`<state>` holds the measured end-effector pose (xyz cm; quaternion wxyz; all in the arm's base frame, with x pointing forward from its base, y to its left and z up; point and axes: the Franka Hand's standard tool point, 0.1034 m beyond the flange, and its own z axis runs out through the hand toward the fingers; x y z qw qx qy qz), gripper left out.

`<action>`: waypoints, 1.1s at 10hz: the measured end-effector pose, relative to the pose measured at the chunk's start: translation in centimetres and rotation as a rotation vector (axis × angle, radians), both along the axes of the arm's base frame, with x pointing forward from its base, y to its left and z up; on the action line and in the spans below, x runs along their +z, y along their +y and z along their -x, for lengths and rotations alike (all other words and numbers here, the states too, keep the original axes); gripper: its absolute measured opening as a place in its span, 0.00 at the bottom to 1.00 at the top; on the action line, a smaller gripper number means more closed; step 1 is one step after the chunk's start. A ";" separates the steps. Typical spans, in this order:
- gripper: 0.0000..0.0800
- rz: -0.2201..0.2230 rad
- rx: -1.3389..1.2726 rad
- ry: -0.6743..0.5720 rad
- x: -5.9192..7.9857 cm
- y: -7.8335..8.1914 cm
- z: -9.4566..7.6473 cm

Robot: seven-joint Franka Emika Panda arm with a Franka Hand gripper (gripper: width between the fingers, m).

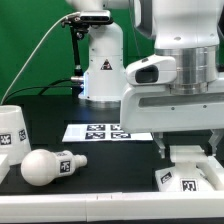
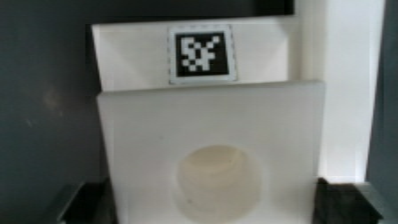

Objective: Assemble lamp

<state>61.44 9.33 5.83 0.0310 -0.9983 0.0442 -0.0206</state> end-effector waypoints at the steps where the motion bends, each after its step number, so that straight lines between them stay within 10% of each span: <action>1: 0.66 0.004 0.006 -0.009 0.0 0.0 -0.4; 5: 0.66 0.008 0.015 -0.044 0.1 0.0 -1.0; 8: 0.86 0.006 0.010 -0.031 0.4 -0.3 -0.9; 11: 0.87 -0.007 -0.042 0.009 5.2 -3.7 -0.9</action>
Offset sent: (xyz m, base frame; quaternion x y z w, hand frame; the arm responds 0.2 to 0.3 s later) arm 0.0000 0.0000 0.0000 0.0000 0.0000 0.0000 1.0000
